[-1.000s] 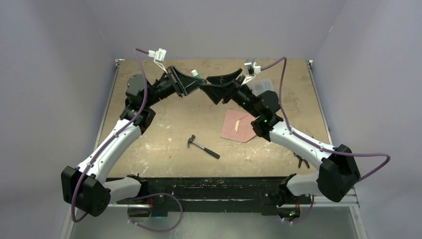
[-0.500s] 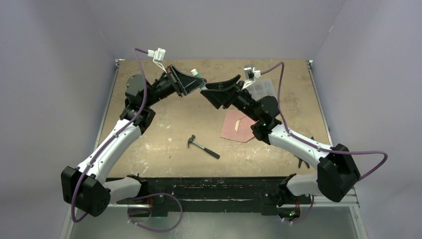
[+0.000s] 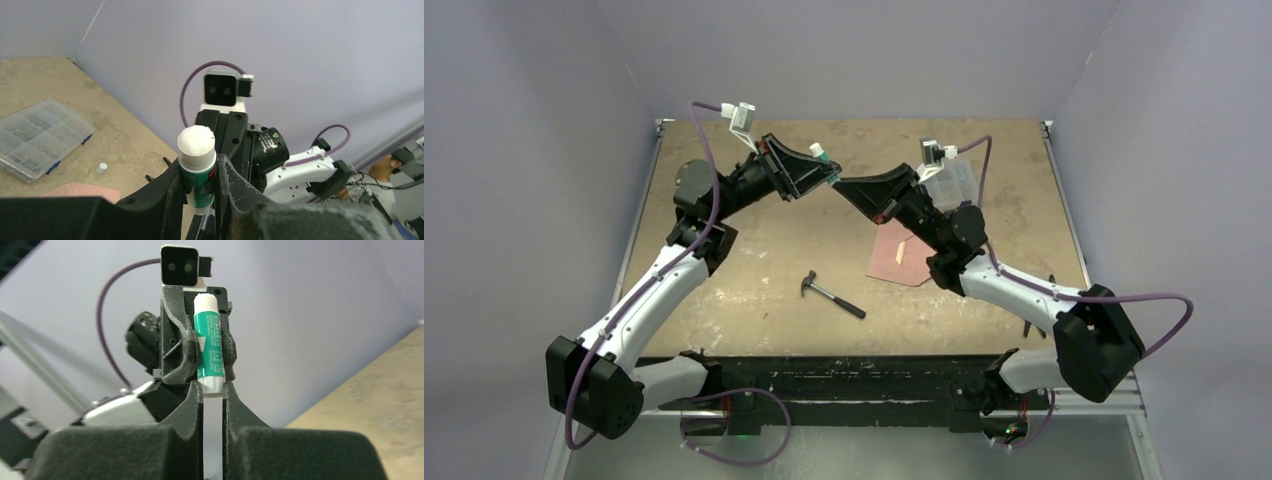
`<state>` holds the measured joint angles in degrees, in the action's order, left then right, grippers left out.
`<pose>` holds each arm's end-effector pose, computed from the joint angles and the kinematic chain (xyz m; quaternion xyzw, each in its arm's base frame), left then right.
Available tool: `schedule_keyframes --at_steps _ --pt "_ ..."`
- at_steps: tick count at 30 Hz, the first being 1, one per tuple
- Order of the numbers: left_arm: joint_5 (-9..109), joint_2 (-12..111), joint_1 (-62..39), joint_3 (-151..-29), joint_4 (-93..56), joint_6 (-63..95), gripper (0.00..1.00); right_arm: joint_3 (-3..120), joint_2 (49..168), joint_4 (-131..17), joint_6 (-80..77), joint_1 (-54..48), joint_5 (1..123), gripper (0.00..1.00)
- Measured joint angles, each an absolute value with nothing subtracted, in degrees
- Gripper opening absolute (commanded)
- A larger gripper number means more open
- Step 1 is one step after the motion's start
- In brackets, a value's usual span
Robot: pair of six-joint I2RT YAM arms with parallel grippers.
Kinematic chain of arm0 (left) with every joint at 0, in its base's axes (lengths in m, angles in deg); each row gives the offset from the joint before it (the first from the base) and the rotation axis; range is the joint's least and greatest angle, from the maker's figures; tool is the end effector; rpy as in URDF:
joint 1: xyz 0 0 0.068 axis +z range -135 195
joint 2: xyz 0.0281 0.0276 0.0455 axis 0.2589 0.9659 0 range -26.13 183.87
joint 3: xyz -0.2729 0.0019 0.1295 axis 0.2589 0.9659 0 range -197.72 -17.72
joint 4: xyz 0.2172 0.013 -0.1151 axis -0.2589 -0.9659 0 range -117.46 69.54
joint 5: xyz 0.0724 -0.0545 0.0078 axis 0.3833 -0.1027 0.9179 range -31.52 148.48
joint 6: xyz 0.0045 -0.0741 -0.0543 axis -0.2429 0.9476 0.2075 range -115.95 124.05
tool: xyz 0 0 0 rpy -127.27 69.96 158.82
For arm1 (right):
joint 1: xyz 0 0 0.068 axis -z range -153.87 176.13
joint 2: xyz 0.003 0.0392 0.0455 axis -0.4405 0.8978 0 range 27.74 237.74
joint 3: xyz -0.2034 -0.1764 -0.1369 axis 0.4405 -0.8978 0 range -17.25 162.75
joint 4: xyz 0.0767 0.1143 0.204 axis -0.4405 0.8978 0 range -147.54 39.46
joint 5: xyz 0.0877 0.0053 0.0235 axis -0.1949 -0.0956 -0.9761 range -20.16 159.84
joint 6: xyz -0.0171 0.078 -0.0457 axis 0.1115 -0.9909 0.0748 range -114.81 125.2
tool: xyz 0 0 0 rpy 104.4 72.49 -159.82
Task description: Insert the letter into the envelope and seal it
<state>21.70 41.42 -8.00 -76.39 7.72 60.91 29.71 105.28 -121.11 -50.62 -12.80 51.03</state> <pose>0.2338 -0.1530 0.4557 0.0862 0.6001 -0.6368 0.4764 0.2255 0.2165 0.4190 -0.0730 0.4867 0.6908 0.5297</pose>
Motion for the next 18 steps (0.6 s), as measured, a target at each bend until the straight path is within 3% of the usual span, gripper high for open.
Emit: schedule_keyframes --at_steps 11,14,15,18 --pt "16.94 40.13 -8.46 -67.23 29.93 60.32 0.0 24.64 116.98 -145.87 -89.61 -14.53 55.14 0.0" --pt "15.65 41.53 -6.91 -66.07 34.78 58.85 0.0 25.75 120.41 -146.33 -100.1 -15.65 57.63 0.0" --pt "15.32 42.17 -6.62 -66.07 36.23 58.68 0.0 25.99 120.91 -146.33 -102.44 -15.84 58.33 0.05" --pt "14.42 43.41 -6.43 -66.07 40.53 58.74 0.0 26.26 121.08 -146.33 -105.54 -16.0 58.84 0.43"
